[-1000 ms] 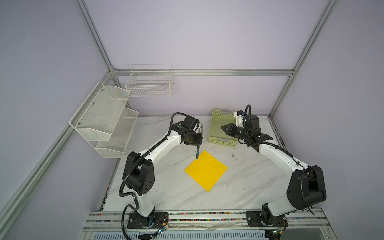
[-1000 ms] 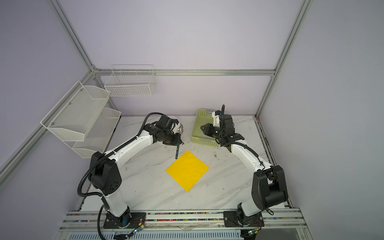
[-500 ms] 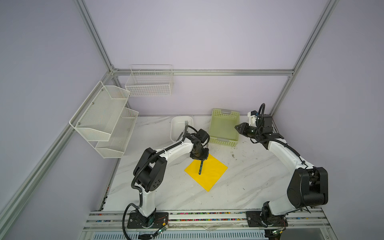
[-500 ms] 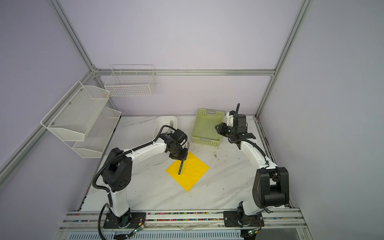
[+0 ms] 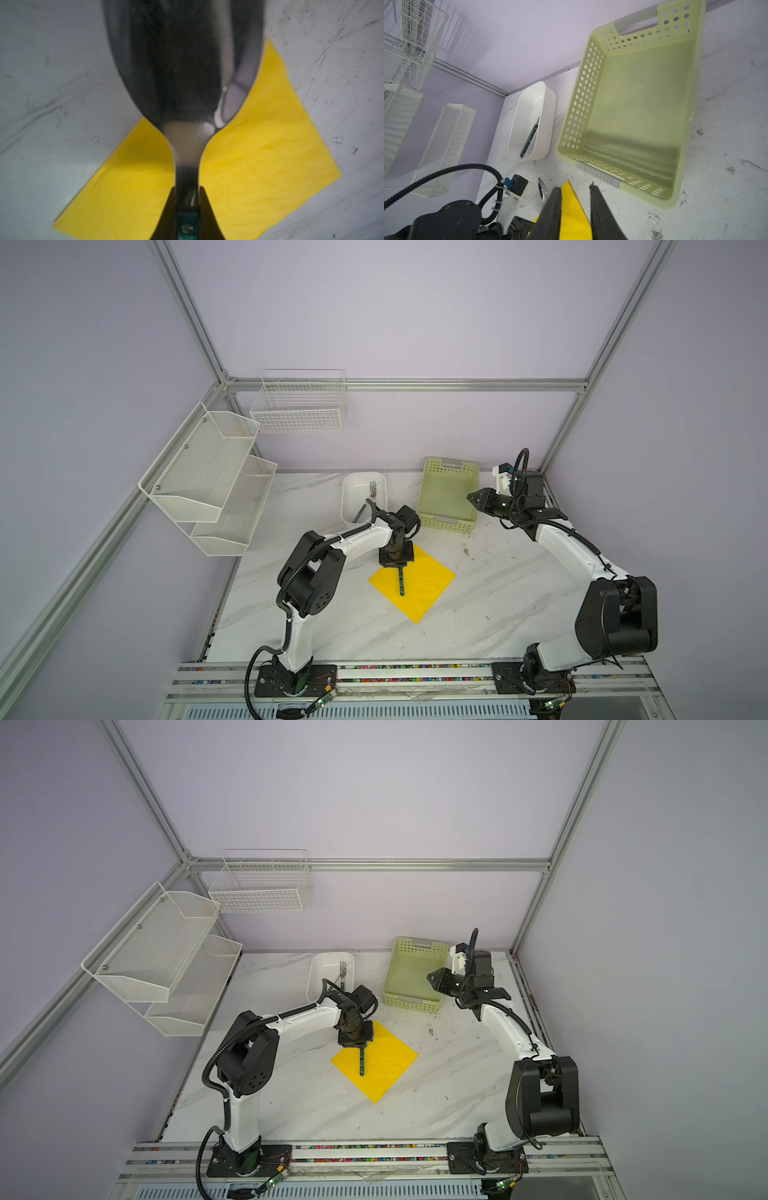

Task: Place the utensils on the paper napkin and roll it up
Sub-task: 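Move the spoon over the yellow napkin's center with the left gripper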

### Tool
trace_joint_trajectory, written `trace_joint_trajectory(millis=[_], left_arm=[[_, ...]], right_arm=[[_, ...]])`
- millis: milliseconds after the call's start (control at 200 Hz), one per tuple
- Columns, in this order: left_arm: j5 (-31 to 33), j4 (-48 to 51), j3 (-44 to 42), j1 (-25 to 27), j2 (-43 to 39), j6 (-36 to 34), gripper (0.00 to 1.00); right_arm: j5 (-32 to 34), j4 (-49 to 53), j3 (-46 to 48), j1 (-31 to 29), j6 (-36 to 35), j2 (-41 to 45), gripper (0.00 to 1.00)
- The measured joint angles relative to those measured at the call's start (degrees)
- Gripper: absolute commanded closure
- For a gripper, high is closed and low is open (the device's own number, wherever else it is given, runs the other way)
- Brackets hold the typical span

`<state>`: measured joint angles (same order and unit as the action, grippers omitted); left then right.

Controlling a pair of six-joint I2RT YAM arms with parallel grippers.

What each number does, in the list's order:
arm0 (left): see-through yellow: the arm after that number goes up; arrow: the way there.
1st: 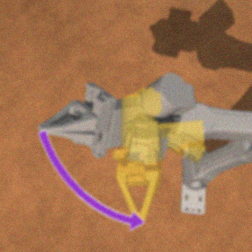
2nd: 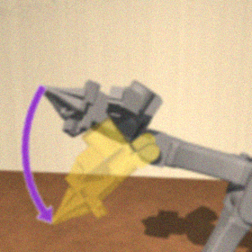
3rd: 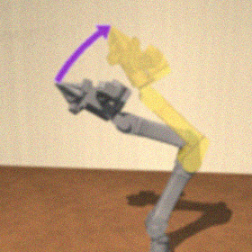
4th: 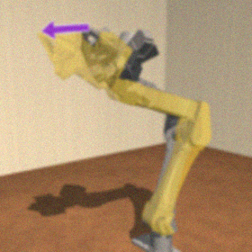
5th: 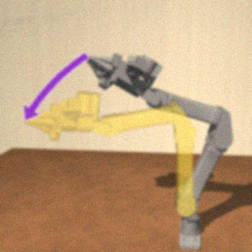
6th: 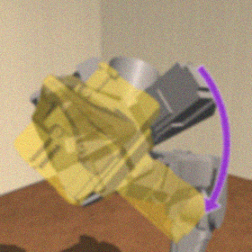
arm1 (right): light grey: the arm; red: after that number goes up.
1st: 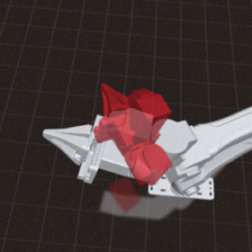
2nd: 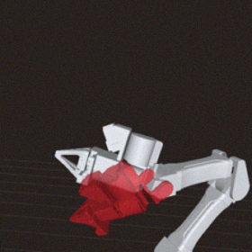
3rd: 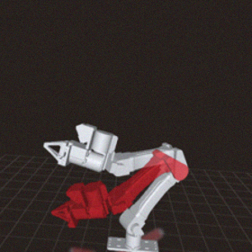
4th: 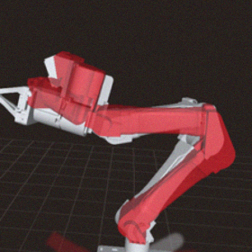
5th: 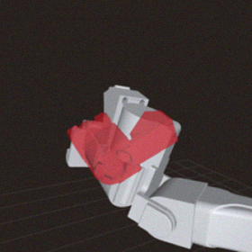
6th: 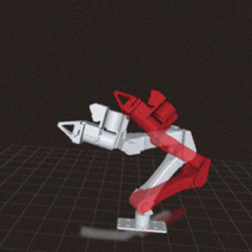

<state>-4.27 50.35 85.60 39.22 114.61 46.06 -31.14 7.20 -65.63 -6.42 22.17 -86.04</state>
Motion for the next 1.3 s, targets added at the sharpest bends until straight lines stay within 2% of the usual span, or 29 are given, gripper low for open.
trace_joint_trajectory(millis=[360,1300], left_arm=[[1.33,1.73,0.22,2.19,2.08,1.33,0.99],[5.22,6.27,8.52,2.43,6.36,-1.81,1.0]], right_arm=[[-1.53,-0.04,0.0,0.0,0.0,0.02,0.72],[-2.8,-0.07,0.0,0.0,0.02,0.0,0.73]])
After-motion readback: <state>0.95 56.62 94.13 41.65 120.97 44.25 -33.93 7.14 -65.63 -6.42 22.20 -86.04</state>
